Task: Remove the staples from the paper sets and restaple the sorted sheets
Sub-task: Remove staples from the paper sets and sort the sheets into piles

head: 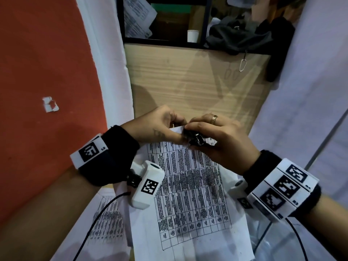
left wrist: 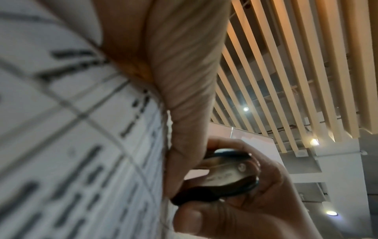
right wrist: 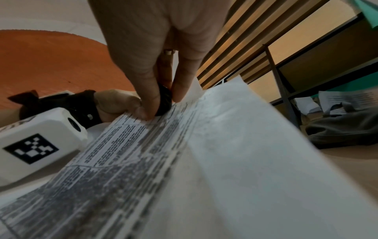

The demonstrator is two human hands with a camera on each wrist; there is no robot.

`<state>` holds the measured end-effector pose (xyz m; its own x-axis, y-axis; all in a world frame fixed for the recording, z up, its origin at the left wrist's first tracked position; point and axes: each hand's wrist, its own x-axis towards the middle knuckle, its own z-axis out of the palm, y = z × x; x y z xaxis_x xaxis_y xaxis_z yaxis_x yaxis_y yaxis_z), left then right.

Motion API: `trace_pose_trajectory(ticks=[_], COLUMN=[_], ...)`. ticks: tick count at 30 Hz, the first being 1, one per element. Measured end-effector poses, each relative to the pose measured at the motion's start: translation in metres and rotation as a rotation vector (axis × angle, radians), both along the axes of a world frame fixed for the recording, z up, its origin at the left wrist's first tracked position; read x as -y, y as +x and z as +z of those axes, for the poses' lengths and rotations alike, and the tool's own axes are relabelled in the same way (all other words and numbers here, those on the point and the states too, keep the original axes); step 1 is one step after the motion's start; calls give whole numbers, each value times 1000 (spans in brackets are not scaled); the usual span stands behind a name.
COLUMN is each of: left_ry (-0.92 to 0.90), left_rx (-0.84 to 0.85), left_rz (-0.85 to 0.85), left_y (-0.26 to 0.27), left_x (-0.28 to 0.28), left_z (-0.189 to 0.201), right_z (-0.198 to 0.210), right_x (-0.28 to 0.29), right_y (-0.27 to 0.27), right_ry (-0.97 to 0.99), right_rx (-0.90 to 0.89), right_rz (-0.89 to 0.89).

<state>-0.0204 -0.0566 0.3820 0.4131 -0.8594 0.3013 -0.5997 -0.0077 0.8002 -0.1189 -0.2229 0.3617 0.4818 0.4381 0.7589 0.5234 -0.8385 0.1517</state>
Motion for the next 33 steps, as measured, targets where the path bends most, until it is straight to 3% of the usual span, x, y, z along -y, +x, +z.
trace_pose_trajectory(ticks=[10,19,33], left_ry=[-11,37,19], left_rx=[-100,-82,-1], left_rz=[-34,-77,134], left_y=[2,7,26], left_x=[-1,-2,-2], left_z=[-3,-1,-24], right_z=[1,20,-35], right_x=[4,3,8], right_y=[7,13,23], right_ry=[-106,-288,352], right_rx=[12,-55,-113], right_rz=[7,65,48])
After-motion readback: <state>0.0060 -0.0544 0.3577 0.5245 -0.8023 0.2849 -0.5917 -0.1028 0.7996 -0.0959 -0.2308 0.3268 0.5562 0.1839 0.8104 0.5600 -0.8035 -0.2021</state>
